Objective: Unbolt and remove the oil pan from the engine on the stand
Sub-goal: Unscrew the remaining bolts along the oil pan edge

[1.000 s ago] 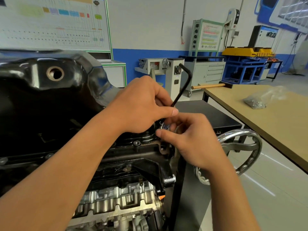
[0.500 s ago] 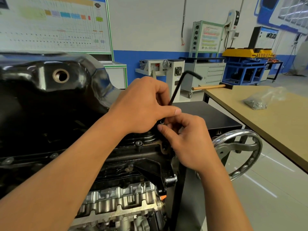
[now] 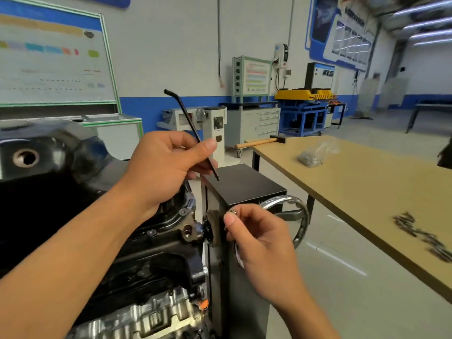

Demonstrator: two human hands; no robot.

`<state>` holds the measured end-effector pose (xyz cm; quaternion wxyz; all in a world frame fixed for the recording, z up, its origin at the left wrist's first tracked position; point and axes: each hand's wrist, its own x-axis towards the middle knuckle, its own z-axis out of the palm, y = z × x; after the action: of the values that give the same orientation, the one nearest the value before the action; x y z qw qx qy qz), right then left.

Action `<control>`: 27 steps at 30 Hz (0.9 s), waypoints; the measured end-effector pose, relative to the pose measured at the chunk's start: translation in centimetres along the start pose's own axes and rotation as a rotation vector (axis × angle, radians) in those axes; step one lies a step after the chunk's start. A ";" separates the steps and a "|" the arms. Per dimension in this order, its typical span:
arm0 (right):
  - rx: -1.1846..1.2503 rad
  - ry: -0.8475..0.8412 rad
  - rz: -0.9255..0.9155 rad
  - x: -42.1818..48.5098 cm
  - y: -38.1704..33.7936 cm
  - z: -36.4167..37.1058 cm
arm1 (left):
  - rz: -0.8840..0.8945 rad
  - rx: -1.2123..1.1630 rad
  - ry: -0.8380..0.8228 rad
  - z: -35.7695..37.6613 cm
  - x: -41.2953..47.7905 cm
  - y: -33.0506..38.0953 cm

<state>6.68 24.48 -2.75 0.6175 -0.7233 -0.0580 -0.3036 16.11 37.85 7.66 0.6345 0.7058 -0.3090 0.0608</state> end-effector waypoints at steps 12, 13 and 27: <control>-0.779 0.490 0.491 -3.0 -5.4 -27.8 | -0.190 0.326 -0.758 26.0 -1.4 0.3; -0.863 0.482 0.563 -3.0 -4.5 -29.8 | -0.207 0.348 -0.786 28.2 -1.0 0.1; -1.145 0.471 0.731 -2.0 5.1 -38.7 | -0.104 1.014 -1.037 40.6 4.6 -5.4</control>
<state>-6.82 -12.02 -6.13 0.1994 -0.8221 0.4909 -0.2082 10.15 -1.73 -2.39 0.0033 0.8649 -0.4700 -0.1762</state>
